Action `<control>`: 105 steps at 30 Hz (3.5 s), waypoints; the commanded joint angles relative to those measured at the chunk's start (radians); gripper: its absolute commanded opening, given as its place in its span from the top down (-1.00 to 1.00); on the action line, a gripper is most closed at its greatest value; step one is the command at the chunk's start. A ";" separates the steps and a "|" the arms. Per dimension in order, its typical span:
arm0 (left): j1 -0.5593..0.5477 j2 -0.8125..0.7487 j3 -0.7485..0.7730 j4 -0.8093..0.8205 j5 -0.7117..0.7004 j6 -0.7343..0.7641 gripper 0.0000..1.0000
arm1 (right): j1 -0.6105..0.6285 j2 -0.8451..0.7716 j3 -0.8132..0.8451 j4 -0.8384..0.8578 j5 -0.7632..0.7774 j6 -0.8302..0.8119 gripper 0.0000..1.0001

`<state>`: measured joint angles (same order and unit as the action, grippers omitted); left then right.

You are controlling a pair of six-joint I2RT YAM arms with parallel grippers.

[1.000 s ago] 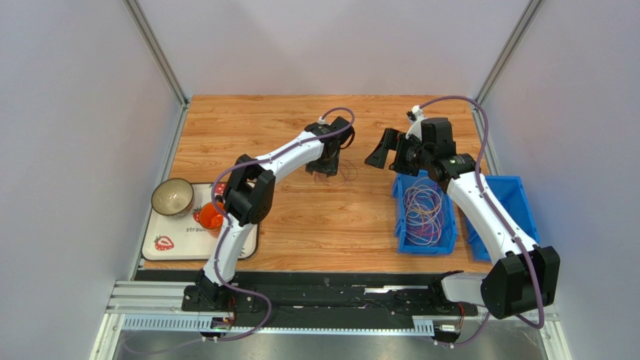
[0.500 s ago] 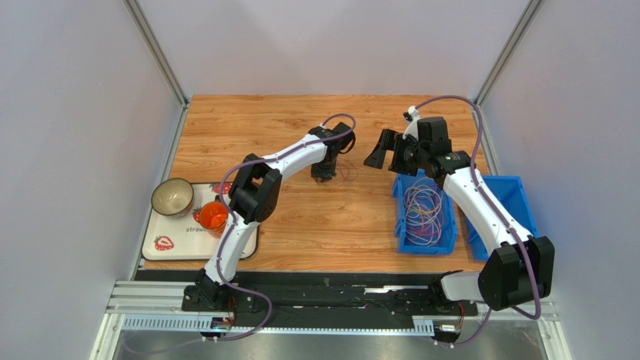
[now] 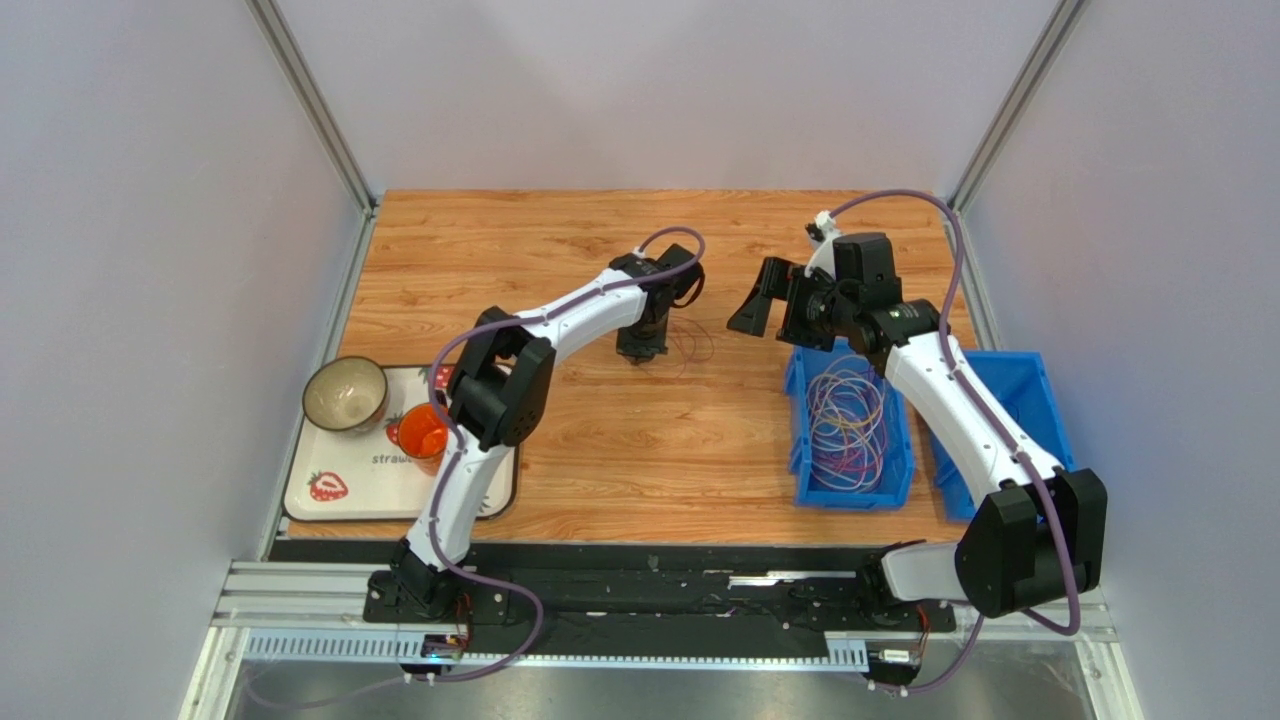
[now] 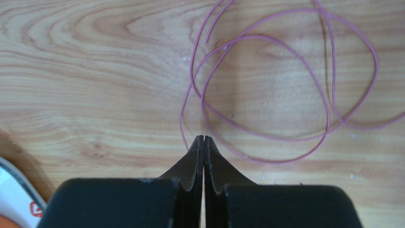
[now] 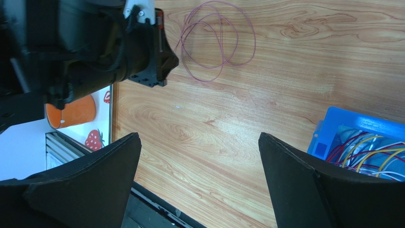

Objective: Untangle the cables

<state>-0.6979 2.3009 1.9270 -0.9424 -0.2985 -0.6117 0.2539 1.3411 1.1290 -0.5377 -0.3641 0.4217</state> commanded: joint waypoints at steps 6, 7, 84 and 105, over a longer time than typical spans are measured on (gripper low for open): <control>0.003 -0.376 -0.131 0.076 0.033 0.076 1.00 | 0.001 -0.059 0.025 0.036 -0.019 0.038 -0.99; 0.001 -0.397 -0.144 0.076 0.030 0.081 1.00 | -0.001 -0.060 0.023 0.041 -0.022 0.043 -0.99; -0.058 -0.621 -0.183 0.130 0.159 0.204 1.00 | 0.042 0.020 0.021 0.055 -0.007 0.098 -0.99; -0.032 -1.354 -0.755 -0.072 -0.065 0.178 -0.34 | 0.260 0.684 0.583 -0.243 0.550 -0.202 -0.99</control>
<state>-0.7475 1.0786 1.2533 -0.9607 -0.3202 -0.4431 0.5022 1.9587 1.5932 -0.7326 0.0849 0.2886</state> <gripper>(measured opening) 0.665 0.996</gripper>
